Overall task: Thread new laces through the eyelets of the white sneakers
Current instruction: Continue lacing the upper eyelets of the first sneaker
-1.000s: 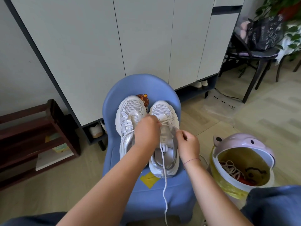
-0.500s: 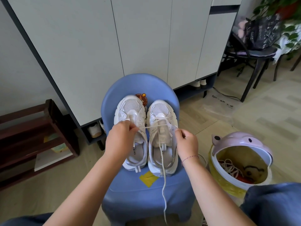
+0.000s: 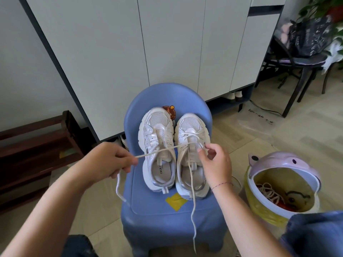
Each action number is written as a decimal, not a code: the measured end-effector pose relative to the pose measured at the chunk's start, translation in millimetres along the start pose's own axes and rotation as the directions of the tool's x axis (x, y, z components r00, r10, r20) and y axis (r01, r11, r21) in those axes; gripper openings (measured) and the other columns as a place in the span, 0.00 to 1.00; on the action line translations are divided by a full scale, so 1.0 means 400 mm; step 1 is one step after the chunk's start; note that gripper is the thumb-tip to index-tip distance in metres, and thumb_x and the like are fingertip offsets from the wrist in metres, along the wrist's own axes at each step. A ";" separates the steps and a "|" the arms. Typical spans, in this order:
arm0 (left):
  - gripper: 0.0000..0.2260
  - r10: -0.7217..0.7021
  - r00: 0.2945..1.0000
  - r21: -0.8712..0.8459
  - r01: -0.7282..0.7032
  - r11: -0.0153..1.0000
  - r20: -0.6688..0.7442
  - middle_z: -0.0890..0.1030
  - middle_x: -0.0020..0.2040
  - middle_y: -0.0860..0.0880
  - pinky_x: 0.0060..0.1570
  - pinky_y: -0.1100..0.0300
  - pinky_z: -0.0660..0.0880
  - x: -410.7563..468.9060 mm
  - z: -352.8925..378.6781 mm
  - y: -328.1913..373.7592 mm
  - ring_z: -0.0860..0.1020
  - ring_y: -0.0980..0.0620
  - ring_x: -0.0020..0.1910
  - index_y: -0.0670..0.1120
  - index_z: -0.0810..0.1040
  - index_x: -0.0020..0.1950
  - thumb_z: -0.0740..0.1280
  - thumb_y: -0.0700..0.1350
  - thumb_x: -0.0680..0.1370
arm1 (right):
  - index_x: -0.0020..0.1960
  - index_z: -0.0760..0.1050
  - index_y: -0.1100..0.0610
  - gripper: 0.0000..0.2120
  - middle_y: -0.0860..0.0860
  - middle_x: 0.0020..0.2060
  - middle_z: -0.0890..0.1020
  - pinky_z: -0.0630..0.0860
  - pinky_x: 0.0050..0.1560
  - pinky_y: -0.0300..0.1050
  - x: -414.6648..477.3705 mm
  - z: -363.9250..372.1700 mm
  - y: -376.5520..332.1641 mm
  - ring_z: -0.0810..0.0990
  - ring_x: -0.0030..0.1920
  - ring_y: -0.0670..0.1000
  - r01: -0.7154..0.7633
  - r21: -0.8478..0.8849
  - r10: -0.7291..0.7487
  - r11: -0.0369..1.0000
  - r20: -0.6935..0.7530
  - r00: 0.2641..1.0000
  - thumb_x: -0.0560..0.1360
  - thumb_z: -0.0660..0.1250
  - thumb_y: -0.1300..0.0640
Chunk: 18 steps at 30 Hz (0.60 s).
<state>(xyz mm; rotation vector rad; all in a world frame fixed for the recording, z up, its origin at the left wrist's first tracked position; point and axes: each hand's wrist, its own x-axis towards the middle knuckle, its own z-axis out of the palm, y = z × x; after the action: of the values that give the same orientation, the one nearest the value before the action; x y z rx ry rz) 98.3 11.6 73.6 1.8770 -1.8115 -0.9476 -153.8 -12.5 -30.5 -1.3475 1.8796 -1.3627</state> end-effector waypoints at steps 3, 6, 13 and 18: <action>0.08 0.059 0.998 -0.244 -0.054 0.968 0.014 0.76 0.29 0.46 0.24 0.69 0.63 -0.010 0.023 0.037 0.64 0.55 0.23 0.45 0.85 0.39 0.72 0.48 0.74 | 0.44 0.76 0.52 0.05 0.47 0.40 0.78 0.70 0.42 0.34 -0.049 0.011 -0.055 0.75 0.42 0.46 0.075 0.126 -0.071 0.989 -0.041 0.997 0.73 0.69 0.51; 0.07 0.152 0.987 -0.334 -0.126 0.934 0.052 0.77 0.30 0.47 0.25 0.68 0.63 -0.009 0.072 0.068 0.65 0.55 0.23 0.45 0.85 0.40 0.72 0.47 0.74 | 0.37 0.80 0.54 0.13 0.46 0.26 0.76 0.67 0.29 0.34 -0.084 0.022 -0.123 0.71 0.28 0.45 -0.296 0.394 0.156 0.870 0.349 0.924 0.76 0.65 0.49; 0.10 0.182 0.978 -0.290 -0.146 0.946 0.101 0.79 0.28 0.49 0.27 0.70 0.64 -0.012 0.133 0.058 0.67 0.59 0.24 0.41 0.84 0.40 0.72 0.47 0.74 | 0.43 0.75 0.63 0.08 0.47 0.24 0.73 0.59 0.22 0.31 -0.047 -0.013 -0.173 0.66 0.23 0.41 -0.637 0.643 0.149 0.425 0.644 0.750 0.77 0.62 0.60; 0.07 0.117 0.990 -0.291 -0.090 0.953 0.077 0.79 0.31 0.49 0.31 0.67 0.65 -0.001 0.115 -0.003 0.65 0.59 0.26 0.46 0.86 0.41 0.72 0.48 0.74 | 0.44 0.75 0.60 0.09 0.48 0.28 0.72 0.66 0.23 0.29 0.066 -0.070 -0.180 0.69 0.23 0.40 -0.580 0.747 0.258 0.326 0.520 0.814 0.79 0.60 0.57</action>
<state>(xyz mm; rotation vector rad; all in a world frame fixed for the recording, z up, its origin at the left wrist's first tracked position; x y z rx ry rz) 68.1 20.7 40.2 1.5698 -1.6983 -1.2050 -155.2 -25.5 49.9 -0.3867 0.8607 -1.3816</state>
